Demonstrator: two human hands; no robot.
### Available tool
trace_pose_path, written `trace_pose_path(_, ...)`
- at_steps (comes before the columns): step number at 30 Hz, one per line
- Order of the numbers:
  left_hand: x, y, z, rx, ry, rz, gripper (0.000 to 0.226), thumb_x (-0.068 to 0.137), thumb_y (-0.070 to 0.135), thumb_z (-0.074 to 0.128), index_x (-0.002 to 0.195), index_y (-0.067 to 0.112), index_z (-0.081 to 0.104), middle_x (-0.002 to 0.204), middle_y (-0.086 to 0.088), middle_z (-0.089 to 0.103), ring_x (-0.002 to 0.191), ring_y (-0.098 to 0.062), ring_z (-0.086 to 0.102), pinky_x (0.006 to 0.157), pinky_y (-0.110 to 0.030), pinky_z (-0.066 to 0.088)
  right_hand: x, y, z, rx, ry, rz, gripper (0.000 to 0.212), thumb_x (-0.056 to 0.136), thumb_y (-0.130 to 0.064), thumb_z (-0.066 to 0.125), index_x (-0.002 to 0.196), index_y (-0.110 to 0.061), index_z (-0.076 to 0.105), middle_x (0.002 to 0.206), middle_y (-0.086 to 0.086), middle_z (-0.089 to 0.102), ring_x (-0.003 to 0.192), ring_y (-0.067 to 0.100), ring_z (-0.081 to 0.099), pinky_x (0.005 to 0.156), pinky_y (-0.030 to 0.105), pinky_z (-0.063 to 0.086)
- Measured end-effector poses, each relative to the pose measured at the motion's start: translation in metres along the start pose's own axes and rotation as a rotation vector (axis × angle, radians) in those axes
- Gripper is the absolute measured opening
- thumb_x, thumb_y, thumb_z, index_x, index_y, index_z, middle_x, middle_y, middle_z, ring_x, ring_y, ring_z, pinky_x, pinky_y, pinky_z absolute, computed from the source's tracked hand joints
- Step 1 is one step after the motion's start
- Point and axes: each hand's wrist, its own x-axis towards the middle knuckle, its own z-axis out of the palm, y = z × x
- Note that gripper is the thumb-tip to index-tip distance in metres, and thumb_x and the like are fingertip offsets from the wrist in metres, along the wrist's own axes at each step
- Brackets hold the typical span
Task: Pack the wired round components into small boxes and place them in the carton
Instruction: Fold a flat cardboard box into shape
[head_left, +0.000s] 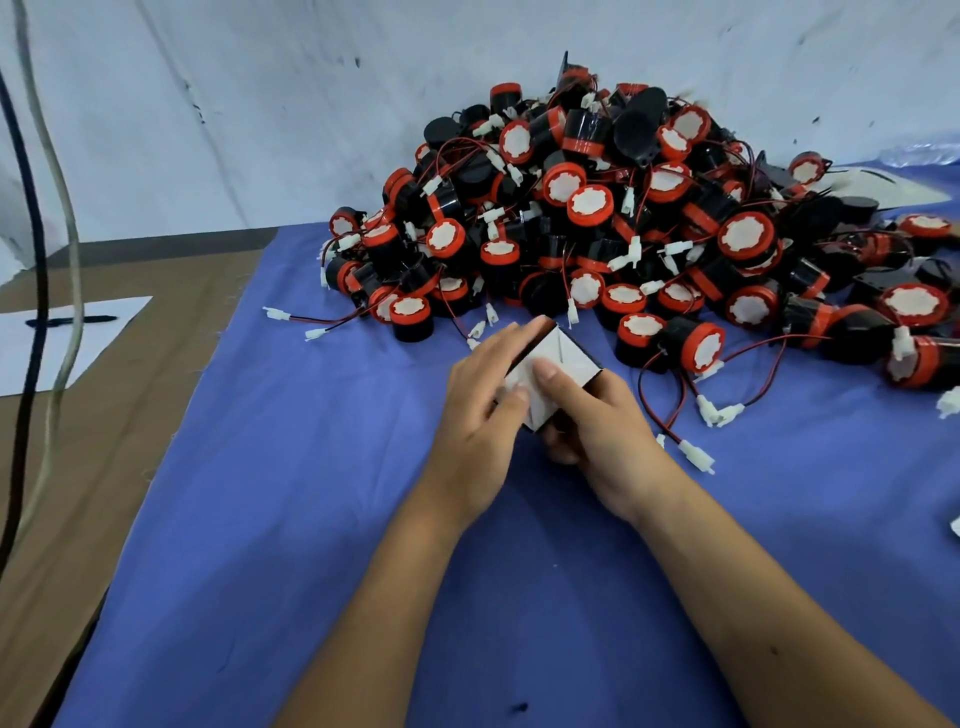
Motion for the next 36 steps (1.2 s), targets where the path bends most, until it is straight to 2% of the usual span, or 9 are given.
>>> trace_pose_path(5, 0.001, -0.01, 0.004, -0.018, 0.047, 0.012, 0.052, 0.103, 0.017, 0.044, 0.151, 0.036, 0.049, 0.152, 0.017, 0.051, 0.145, -0.01, 0.043, 0.118, -0.041, 0.042, -0.001, 0.0, 0.005, -0.034, -0.009, -0.034, 0.022, 0.104, -0.022, 0.059, 0.118, -0.006, 0.063, 0.081, 0.008, 0.065, 0.059, 0.019, 0.052, 0.045, 0.027, 0.039)
trace_pose_path(9, -0.001, -0.01, 0.01, 0.046, 0.046, 0.052, 0.054, 0.102, 0.014, 0.044, 0.151, 0.035, 0.049, 0.15, 0.019, 0.052, 0.144, -0.012, 0.044, 0.117, -0.039, 0.042, 0.001, 0.002, 0.005, -0.043, 0.087, -0.011, 0.021, 0.106, -0.016, 0.053, 0.123, -0.007, 0.061, 0.076, 0.008, 0.062, 0.055, 0.02, 0.048, 0.042, 0.027, 0.037)
trace_pose_path(14, -0.002, -0.009, 0.013, 0.026, 0.039, 0.04, 0.053, 0.103, 0.015, 0.044, 0.153, 0.031, 0.046, 0.153, 0.014, 0.051, 0.145, -0.011, 0.044, 0.118, -0.042, 0.041, 0.0, 0.002, 0.004, -0.092, 0.099, -0.04, 0.013, 0.103, -0.015, 0.056, 0.11, -0.009, 0.066, 0.088, 0.029, 0.062, 0.057, 0.024, 0.048, 0.043, 0.029, 0.037)
trace_pose_path(20, 0.001, -0.009, 0.01, -0.009, 0.094, 0.035, 0.048, 0.104, 0.022, 0.043, 0.149, 0.038, 0.049, 0.15, 0.019, 0.054, 0.142, -0.006, 0.047, 0.116, -0.041, 0.044, 0.0, 0.003, 0.003, -0.017, 0.078, -0.04, 0.023, 0.098, -0.022, 0.069, 0.121, -0.021, 0.066, 0.095, 0.017, 0.071, 0.059, 0.023, 0.055, 0.045, 0.029, 0.042)
trace_pose_path(24, 0.004, -0.013, 0.006, -0.149, 0.14, -0.053, 0.046, 0.105, 0.036, 0.039, 0.144, 0.02, 0.056, 0.135, -0.002, 0.065, 0.125, -0.021, 0.061, 0.106, -0.05, 0.05, -0.002, -0.001, 0.0, 0.052, -0.081, -0.089, 0.022, 0.089, -0.02, 0.074, 0.11, -0.022, 0.073, 0.094, 0.008, 0.071, 0.061, 0.017, 0.058, 0.048, 0.026, 0.044)
trace_pose_path(28, 0.005, -0.017, 0.007, -0.143, 0.138, -0.104, 0.059, 0.099, 0.062, 0.032, 0.115, 0.016, 0.066, 0.114, -0.006, 0.068, 0.115, -0.032, 0.06, 0.103, -0.059, 0.047, -0.002, 0.003, 0.0, -0.43, 0.06, -0.31, 0.025, 0.087, -0.013, 0.081, 0.11, -0.021, 0.075, 0.096, -0.005, 0.076, 0.073, 0.007, 0.069, 0.061, 0.025, 0.053)
trace_pose_path(31, 0.002, -0.015, 0.01, -0.361, 0.09, -0.193, 0.071, 0.091, 0.071, 0.041, 0.13, 0.016, 0.063, 0.126, -0.006, 0.07, 0.123, -0.023, 0.064, 0.108, -0.046, 0.051, -0.003, 0.009, 0.007, -0.823, 0.144, -0.497, 0.018, 0.084, -0.008, 0.077, 0.098, -0.019, 0.074, 0.086, -0.011, 0.069, 0.075, 0.009, 0.063, 0.064, 0.034, 0.053)
trace_pose_path(34, 0.001, -0.013, 0.008, -0.571, 0.153, -0.31, 0.084, 0.082, 0.075, 0.054, 0.14, 0.014, 0.055, 0.135, -0.013, 0.066, 0.128, -0.027, 0.063, 0.109, -0.047, 0.051, -0.002, 0.009, 0.017, -0.896, 0.031, -0.533, 0.008, 0.085, -0.008, 0.072, 0.088, -0.015, 0.07, 0.08, -0.005, 0.068, 0.069, 0.013, 0.062, 0.06, 0.041, 0.051)
trace_pose_path(36, 0.005, -0.011, 0.0, -0.582, 0.253, -0.371, 0.072, 0.081, 0.07, 0.064, 0.131, 0.017, 0.06, 0.127, -0.015, 0.07, 0.119, -0.029, 0.068, 0.095, -0.045, 0.057, -0.001, 0.008, 0.022, -0.951, -0.107, -0.523, 0.01, 0.086, -0.006, 0.065, 0.088, -0.015, 0.068, 0.082, -0.004, 0.068, 0.07, 0.014, 0.061, 0.061, 0.042, 0.052)
